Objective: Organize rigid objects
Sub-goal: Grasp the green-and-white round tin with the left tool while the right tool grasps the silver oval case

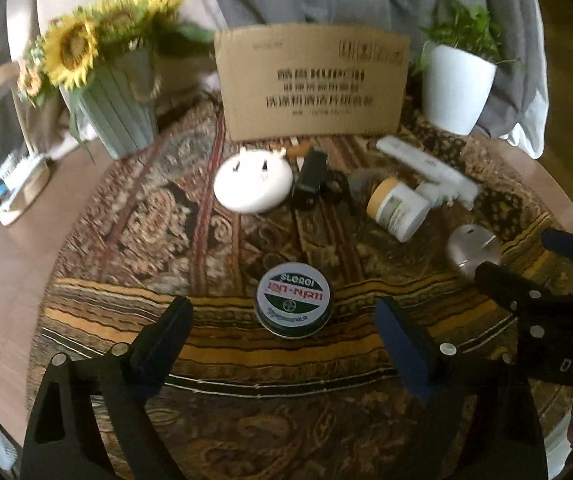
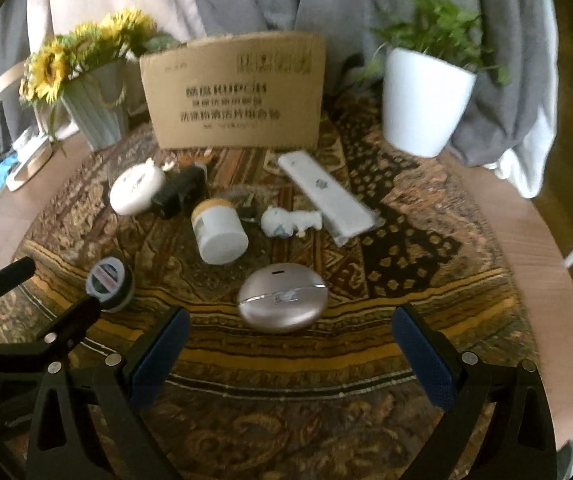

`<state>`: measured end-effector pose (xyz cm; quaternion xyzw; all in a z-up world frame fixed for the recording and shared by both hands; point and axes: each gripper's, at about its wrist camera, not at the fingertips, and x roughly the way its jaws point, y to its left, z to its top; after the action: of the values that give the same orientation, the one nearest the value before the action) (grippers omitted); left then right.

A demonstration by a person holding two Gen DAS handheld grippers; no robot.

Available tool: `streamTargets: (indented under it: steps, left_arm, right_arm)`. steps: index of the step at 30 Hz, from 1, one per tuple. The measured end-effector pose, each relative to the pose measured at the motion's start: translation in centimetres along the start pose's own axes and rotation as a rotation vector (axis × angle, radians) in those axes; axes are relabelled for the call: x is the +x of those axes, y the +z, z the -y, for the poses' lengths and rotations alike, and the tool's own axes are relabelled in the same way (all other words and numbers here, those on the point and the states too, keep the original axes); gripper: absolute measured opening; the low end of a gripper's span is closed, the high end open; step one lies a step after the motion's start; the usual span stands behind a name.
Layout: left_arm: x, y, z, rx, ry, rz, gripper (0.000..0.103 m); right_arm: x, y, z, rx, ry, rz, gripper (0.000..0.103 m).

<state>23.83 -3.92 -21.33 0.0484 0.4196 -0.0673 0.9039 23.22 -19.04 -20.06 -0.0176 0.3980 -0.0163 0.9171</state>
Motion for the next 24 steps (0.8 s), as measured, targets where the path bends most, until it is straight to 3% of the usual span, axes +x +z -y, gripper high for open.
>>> streamTargets:
  steps: [9, 19, 22, 24]
  left_arm:
    - [2.3, 0.3, 0.1, -0.03, 0.007, -0.04, 0.087]
    - [3.9, 0.4, -0.2, -0.064, -0.008, -0.068, 0.059]
    - [3.9, 0.4, -0.2, -0.058, -0.01, -0.061, 0.052]
    - [3.8, 0.4, -0.2, -0.052, -0.008, -0.061, 0.051]
  right_arm:
    - [3.5, -0.2, 0.6, -0.002, 0.052, -0.04, 0.095]
    - [5.2, 0.1, 0.5, -0.006, 0.061, -0.05, 0.078]
    - [5.6, 0.0, 0.4, -0.006, 0.067, -0.059, 0.067]
    - [5.8, 0.0, 0.4, -0.008, 0.067, -0.058, 0.067]
